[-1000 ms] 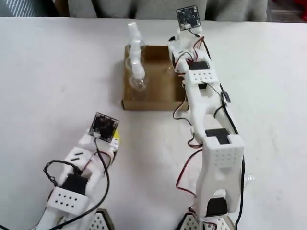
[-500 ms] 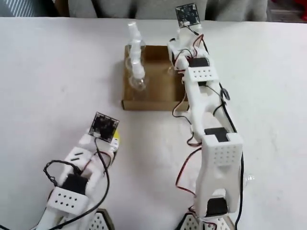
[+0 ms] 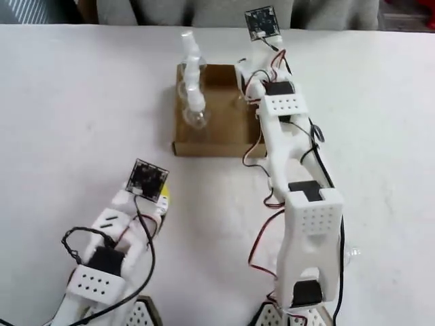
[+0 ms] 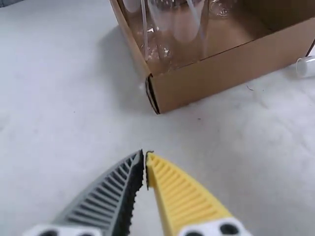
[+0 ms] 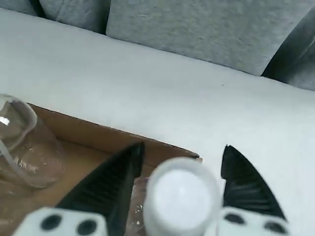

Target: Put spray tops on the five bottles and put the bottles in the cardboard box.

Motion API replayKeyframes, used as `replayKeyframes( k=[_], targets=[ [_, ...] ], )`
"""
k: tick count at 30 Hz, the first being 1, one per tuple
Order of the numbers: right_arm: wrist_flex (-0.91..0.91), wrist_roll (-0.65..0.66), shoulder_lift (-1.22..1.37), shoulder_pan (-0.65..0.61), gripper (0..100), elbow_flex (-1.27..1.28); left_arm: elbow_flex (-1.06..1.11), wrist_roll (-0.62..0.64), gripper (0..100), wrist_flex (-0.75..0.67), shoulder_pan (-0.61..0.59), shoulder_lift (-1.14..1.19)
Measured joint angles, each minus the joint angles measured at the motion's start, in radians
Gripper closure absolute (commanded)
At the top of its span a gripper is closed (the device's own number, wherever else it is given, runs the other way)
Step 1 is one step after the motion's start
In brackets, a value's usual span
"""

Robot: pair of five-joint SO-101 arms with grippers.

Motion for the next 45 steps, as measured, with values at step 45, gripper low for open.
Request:
replayKeyframes(
  k=[45],
  targets=[
    [-0.063,-0.005,0.002,-0.046,59.7,0.0,0.0,0.0,98,0.0,0.0,0.0]
  ],
)
